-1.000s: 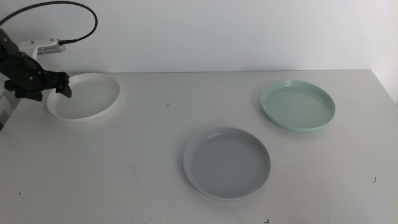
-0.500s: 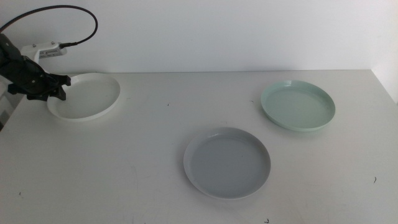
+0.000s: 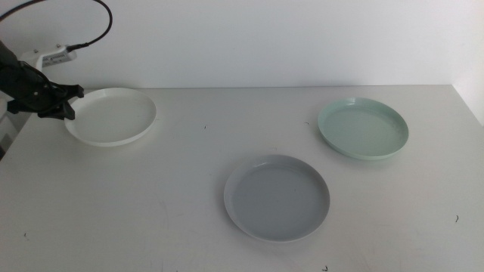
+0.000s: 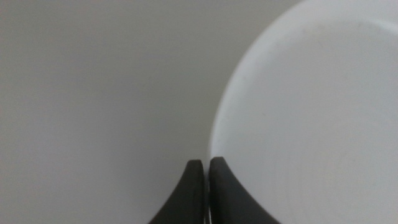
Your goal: Stack the three bowls on top of each other.
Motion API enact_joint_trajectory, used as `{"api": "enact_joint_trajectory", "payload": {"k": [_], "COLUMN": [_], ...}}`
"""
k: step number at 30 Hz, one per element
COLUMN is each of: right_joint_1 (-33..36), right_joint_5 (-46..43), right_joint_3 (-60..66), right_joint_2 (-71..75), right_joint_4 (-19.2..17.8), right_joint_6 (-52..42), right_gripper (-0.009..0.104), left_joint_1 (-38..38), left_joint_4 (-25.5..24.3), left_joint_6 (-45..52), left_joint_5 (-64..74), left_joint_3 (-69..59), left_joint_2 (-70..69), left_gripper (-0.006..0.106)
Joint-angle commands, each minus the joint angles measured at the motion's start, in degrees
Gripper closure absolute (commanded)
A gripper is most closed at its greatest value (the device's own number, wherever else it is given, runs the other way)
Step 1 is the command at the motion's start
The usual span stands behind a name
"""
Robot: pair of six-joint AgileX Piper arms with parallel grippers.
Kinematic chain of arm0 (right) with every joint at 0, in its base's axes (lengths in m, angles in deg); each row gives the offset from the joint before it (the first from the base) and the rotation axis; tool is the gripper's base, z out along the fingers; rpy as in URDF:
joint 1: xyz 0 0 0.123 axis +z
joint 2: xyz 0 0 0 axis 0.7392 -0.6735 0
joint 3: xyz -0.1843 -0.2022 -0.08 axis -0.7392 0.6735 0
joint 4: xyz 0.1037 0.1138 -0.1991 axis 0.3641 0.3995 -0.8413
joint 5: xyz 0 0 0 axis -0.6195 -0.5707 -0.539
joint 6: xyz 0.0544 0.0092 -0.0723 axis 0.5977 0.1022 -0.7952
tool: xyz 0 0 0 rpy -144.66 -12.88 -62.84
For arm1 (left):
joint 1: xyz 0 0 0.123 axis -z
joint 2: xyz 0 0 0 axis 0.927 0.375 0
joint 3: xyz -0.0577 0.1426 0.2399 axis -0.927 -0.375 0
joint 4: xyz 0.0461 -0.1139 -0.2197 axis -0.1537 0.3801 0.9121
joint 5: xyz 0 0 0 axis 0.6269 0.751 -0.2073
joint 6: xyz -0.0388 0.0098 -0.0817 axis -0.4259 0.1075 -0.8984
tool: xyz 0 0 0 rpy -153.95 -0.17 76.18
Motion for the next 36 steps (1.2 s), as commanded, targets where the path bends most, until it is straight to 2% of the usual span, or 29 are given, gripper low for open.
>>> {"api": "enact_joint_trajectory", "payload": {"k": [1,11,19,26,36], "right_joint_1": [-0.31,-0.31,-0.31,-0.31,-0.31], "right_joint_5": [-4.48,-4.48,-4.48,-4.48,-4.48], "right_joint_3": [-0.33,-0.33,-0.33,-0.33,-0.33], "right_joint_2": [1.56,1.56,1.56,1.56,1.56], "right_joint_4": [-0.81,-0.74,-0.74,-0.69,-0.63], "right_joint_6": [-0.49,-0.49,-0.49,-0.49,-0.49], "right_gripper": [0.048,0.048,0.048,0.048,0.048], "left_joint_1": [-0.60,-0.49,1.49,9.43,26.68], "left_joint_4": [2.95,5.51,8.17,8.10,7.59], "left_joint_6": [1.14,1.30,1.09,-4.08,-9.58], "left_joint_5": [-0.87,-9.43,-10.17,-9.46,-9.71], "left_joint_3": [-0.26,-22.08,-39.25,-47.39,-47.52], "left_joint_2": [-7.68,-28.06,-45.31,-55.08,-54.03], "left_gripper": [0.101,0.101,0.101,0.101,0.101]}}
